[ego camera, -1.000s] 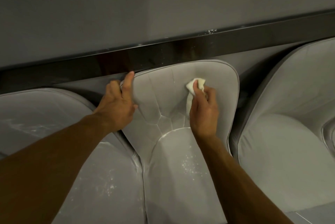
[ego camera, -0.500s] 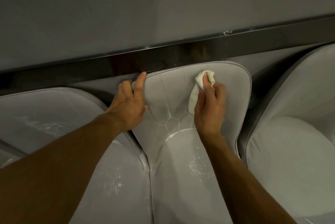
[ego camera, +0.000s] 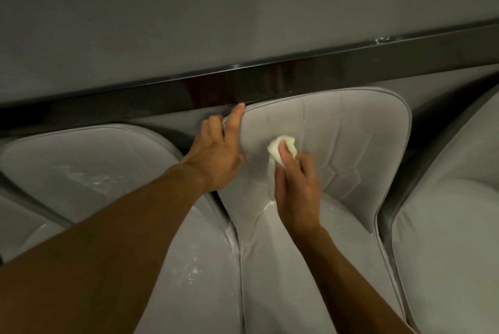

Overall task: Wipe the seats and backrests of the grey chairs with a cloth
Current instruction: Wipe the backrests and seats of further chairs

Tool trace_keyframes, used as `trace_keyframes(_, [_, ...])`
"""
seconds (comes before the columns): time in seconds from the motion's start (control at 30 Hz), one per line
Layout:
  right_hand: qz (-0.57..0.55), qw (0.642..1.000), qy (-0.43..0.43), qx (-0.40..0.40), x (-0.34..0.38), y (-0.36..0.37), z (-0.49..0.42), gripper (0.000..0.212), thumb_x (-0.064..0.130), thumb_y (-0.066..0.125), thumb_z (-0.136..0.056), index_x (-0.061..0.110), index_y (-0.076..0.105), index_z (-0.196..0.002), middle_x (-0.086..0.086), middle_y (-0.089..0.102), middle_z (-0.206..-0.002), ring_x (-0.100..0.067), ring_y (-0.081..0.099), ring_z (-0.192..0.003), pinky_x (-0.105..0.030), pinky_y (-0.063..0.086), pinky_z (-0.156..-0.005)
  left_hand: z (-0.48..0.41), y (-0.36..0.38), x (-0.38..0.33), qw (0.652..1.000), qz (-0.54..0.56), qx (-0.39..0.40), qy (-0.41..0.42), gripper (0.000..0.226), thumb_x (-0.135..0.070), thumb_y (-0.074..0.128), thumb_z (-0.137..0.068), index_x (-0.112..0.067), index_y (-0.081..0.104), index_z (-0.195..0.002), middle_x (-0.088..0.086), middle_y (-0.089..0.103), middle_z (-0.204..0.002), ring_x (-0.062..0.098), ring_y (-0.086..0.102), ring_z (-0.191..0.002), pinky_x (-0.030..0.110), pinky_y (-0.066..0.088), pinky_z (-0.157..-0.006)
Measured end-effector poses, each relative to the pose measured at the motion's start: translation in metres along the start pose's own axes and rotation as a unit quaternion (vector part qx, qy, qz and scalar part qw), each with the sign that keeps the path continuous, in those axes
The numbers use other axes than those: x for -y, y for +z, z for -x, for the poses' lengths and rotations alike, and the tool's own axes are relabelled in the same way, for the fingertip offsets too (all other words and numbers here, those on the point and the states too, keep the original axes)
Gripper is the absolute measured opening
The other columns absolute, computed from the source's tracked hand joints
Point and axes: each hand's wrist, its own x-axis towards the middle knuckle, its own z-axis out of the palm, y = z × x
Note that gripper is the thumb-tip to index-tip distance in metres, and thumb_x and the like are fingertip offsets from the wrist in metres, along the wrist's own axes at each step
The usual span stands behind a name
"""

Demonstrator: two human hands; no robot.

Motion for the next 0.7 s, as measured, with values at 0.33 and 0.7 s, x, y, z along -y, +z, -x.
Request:
trace_keyframes(0.33, [0.238,0.938,0.102,0.231,-0.054,0.037,0.035,0.04,0.014,0.056,-0.097,0.026,0.053,-0.135,-0.004,0.057,-0.131,-0.022,0.064,-0.107,-0.037,0.055,-0.093,-0.001,0.0,-0.002,1.0,0.008,-0.004,-0.001,0.112,-0.035,0.069,-0.094,-0.045,-0.031,-0.143,0.009,0.016,-0.143,0.031,0.041,-0.125,0.052,0.044,-0.111])
trace_keyframes(0.7, [-0.005,0.996,0.089,0.0,0.004,0.027,0.009,0.028,0.032,0.049,-0.101,0.038,0.06,-0.127,0.012,0.055,-0.118,0.002,0.049,-0.099,-0.01,0.04,-0.082,-0.001,0.006,-0.003,1.0,0.003,-0.027,-0.007,0.115,-0.036,0.072,-0.092,-0.048,-0.033,-0.14,0.009,0.019,-0.144,0.031,0.042,-0.128,0.05,0.045,-0.112])
